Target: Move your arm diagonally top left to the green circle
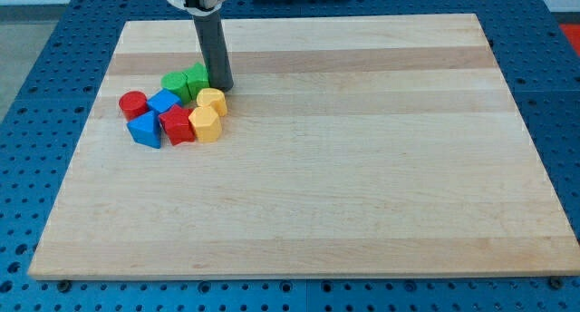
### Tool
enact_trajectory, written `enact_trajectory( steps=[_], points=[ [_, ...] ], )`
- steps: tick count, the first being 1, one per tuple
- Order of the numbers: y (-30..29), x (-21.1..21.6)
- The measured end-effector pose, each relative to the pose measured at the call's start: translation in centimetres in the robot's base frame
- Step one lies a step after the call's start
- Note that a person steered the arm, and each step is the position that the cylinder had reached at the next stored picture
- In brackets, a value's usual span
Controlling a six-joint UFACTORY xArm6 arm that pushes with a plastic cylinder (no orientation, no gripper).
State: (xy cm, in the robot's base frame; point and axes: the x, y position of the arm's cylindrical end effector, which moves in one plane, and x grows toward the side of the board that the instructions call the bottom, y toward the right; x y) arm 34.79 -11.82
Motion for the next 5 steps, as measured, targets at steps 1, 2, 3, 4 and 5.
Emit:
enact_trajectory(
  steps=[1, 2, 3, 4, 5],
  points=[
    [0.0, 0.0],
    [0.9, 0.0],
    [3.7, -0.9],
    [5.0, -3.1],
    [4.5, -6.4]
  ],
)
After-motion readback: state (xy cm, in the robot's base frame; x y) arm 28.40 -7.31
